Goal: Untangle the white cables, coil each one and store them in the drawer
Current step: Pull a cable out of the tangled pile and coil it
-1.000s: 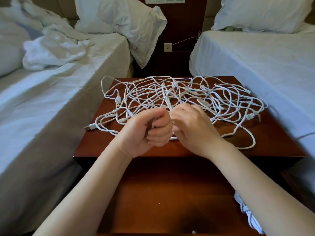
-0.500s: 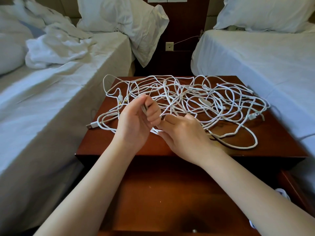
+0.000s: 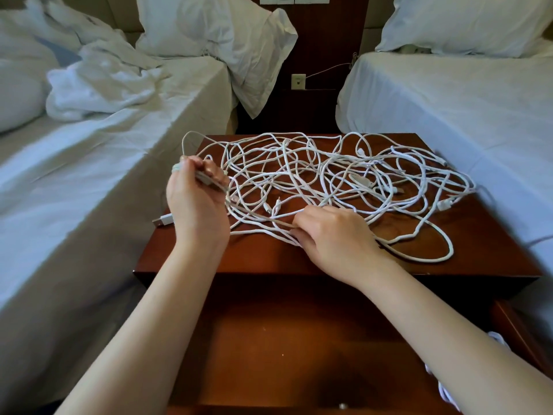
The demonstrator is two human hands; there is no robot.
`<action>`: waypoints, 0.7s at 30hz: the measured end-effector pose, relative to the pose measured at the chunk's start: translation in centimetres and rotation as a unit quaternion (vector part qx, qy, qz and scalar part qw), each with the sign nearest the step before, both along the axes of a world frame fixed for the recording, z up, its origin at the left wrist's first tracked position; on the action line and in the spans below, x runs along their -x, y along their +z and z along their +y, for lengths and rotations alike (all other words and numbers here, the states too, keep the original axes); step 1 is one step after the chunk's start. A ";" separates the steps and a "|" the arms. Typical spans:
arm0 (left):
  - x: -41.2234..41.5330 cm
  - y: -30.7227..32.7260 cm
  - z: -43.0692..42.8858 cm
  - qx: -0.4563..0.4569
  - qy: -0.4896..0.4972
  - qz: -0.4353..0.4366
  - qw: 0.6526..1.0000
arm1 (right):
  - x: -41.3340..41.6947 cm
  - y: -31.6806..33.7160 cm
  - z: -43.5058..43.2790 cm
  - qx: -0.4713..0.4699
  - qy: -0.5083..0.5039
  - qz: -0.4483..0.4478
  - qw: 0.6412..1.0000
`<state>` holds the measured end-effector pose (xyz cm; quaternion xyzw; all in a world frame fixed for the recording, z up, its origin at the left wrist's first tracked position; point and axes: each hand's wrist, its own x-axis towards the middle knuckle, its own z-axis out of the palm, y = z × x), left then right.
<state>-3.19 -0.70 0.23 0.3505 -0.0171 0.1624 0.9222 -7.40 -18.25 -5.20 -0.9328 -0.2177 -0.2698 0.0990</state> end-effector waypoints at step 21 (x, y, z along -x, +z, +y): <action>1.8 -2.9 -3.1 -0.608 0.066 -0.081 0.787 | -0.1 1.9 -1.2 -0.091 0.021 -0.249 0.964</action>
